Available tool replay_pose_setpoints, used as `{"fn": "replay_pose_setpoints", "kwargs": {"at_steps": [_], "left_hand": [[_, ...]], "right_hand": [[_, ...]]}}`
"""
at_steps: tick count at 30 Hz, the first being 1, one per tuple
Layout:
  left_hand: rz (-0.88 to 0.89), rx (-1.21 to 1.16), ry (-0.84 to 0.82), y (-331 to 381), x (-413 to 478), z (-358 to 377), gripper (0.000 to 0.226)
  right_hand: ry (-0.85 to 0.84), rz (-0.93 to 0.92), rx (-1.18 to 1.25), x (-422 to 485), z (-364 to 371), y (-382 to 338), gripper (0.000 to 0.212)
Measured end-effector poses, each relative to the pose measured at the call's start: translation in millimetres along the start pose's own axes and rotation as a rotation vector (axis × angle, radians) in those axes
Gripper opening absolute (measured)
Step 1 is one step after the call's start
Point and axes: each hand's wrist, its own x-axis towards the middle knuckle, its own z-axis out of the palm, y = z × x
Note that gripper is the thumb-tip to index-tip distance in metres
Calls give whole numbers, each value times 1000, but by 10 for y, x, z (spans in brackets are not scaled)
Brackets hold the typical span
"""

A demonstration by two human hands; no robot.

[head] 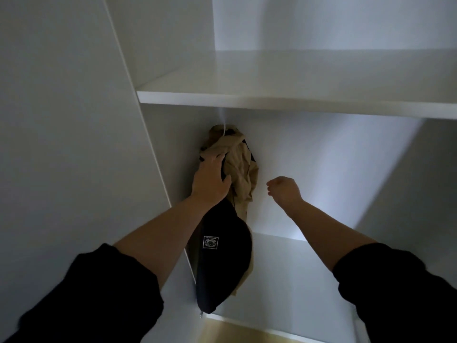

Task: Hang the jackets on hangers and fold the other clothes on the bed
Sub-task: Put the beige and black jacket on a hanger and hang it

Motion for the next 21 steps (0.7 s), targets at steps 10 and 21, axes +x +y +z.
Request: {"fn": "replay_pose_setpoints", "kwargs": {"at_steps": [10,21], "left_hand": [[239,181,-68,1050,-896,-17,69],[638,143,-87,2210,-2246,-339,72]], "right_hand": [[136,-401,-393,-948,-629,372,47],[519,-178,-752,-3097,-1415,928,59]]}}
